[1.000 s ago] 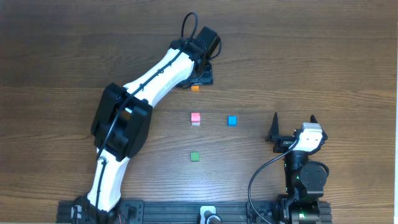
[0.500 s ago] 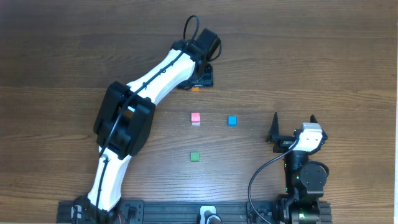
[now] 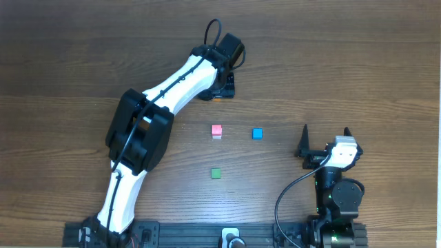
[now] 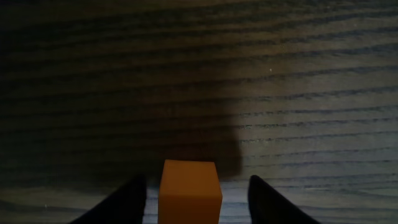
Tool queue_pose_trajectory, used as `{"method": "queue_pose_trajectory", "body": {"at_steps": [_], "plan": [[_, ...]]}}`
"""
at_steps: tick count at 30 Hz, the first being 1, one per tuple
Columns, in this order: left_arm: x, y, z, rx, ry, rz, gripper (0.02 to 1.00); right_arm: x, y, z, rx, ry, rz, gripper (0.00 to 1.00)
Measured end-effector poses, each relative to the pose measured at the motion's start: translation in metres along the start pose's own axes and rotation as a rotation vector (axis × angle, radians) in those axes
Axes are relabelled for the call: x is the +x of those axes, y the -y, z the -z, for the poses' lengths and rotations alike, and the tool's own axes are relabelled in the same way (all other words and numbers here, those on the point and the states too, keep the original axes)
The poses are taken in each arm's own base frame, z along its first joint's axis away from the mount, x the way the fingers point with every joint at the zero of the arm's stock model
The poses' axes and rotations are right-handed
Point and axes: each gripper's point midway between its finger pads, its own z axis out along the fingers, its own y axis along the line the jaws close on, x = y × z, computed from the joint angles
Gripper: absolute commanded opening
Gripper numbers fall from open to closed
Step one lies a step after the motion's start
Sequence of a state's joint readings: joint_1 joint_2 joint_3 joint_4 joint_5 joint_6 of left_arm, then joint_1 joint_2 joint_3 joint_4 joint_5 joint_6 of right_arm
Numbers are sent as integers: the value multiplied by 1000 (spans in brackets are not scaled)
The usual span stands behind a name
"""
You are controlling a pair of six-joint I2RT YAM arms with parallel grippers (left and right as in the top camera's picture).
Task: Stack Cubes
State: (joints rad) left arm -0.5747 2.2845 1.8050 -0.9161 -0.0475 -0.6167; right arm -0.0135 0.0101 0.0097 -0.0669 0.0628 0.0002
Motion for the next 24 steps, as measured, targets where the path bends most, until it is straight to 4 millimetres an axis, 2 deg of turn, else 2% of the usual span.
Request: {"method": "queue_pose_trajectory", "body": {"at_steps": [14,21,24], "plan": [[2,0,0,3,-8,0,235,0,0,0,0,0,0,991],[5,-1,0,-8,-22,-3,174,0,0,0,0,0,0,991],[12,-3,8,-20,-40,-9,150,0,0,0,0,0,0,991]]}}
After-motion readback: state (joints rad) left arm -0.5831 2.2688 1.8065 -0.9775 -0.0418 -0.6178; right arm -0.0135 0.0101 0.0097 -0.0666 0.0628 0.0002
